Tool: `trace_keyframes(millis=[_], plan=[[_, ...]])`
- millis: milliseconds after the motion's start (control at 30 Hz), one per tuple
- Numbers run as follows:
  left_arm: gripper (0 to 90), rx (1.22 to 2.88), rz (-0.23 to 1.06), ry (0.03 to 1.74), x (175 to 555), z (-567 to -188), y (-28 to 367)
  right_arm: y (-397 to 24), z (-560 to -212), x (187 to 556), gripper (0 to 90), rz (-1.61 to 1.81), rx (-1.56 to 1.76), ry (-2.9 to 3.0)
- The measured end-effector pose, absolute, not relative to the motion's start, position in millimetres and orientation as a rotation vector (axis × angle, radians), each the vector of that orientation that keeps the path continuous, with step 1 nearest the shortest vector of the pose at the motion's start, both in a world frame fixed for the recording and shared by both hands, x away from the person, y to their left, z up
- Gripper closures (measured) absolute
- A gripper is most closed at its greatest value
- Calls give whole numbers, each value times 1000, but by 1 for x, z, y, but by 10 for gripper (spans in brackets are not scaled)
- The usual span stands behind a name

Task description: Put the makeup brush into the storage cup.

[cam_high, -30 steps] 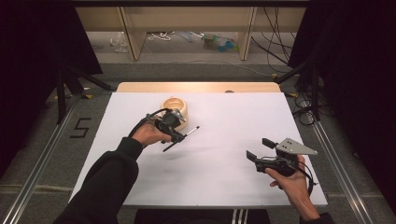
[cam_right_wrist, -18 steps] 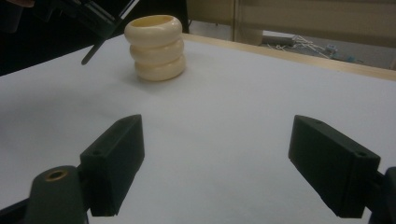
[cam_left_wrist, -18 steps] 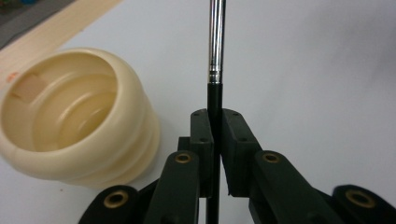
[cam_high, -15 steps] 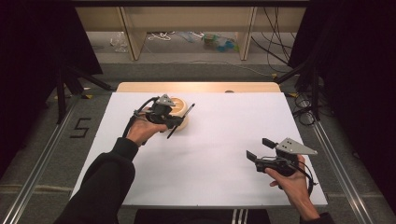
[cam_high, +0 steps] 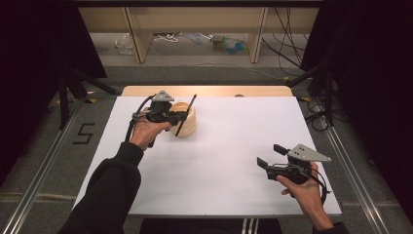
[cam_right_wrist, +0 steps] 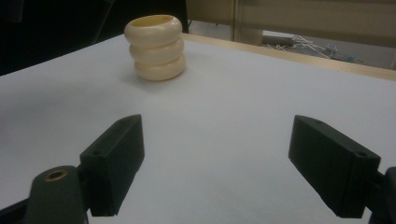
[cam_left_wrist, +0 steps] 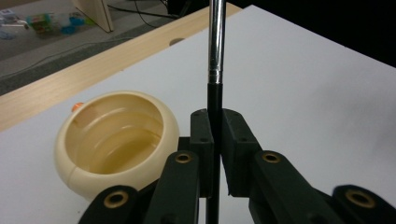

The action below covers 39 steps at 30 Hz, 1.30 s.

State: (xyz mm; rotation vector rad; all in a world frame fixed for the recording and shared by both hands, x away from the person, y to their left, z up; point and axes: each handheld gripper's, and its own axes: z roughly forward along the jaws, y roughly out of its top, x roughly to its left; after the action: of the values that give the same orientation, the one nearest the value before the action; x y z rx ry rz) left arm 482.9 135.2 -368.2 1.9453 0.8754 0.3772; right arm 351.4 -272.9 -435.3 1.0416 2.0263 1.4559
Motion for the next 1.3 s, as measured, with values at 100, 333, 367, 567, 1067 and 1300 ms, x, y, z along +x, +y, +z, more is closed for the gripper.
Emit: trace_keyframes(millis=[100, 333, 367, 567, 1067, 1300], plan=[[837, 1904, 410, 908, 485, -365, 141, -273, -435, 351, 191, 1456, 1042, 2026], [837, 1823, 468, 936, 492, -359, 151, -273, -435, 352, 191, 1455, 1041, 2027], [837, 1806, 484, 959, 492, -358, 151, -273, -435, 351, 191, 1456, 1044, 2028], [837, 1754, 506, 978, 495, -357, 150, -273, -435, 351, 191, 1452, 1041, 2033], [837, 1667, 595, 991, 515, -362, 140, -273, -435, 351, 184, 1459, 1045, 2015], [837, 1637, 596, 976, 522, -367, 138, -274, -434, 351, 178, 1467, 1048, 2009]])
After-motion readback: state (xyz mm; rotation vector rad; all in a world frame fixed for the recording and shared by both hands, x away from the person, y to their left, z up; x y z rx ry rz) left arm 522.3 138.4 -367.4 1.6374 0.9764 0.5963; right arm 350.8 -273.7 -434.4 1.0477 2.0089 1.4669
